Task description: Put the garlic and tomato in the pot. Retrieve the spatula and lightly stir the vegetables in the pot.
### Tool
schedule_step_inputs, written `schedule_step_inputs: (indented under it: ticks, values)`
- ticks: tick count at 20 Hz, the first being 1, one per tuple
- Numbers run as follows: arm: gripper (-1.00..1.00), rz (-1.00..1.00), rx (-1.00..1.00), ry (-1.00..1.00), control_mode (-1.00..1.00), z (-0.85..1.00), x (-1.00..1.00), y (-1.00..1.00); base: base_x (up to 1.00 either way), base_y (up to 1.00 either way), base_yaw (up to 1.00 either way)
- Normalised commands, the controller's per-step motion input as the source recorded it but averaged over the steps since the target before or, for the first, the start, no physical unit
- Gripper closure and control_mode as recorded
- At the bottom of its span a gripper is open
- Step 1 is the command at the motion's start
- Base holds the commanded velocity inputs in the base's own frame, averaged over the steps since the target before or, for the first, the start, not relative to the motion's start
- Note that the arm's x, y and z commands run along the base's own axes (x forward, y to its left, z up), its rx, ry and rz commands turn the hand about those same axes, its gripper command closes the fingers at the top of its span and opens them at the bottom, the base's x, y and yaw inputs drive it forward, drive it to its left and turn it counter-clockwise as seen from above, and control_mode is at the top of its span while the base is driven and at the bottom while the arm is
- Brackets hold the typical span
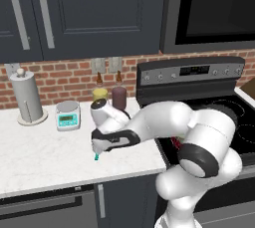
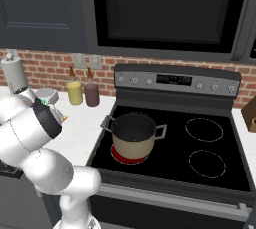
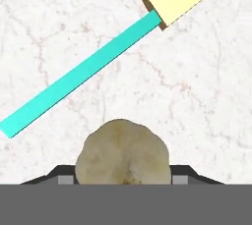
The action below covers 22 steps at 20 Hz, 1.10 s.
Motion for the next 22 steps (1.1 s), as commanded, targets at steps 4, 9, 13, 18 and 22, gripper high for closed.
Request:
schedule_step_inputs:
  ticks: [4,9,13,18,22]
  values:
    - [1.00,-0.05,0.19,-0.30,-1.00,1.00,-0.95,-0.68,0.00,0.00,0.00]
    - [1.00,-0.14,0.27,-0.12,-1.00,1.00,-0.33,-0.80,0.00,0.00,0.00]
    - [1.00,-0.21,0.28,0.00,-1.00,1.00,-0.01,-0.89,0.00,0.00,0.00]
    - [1.00,-0.28,0.22,0.00,-1.00,1.00,0.00,-0.97,0.00,0.00,0.00]
    - [1.00,-0.31,0.17,0.02,-1.00,1.00,0.00,-0.95,0.00,0.00,0.00]
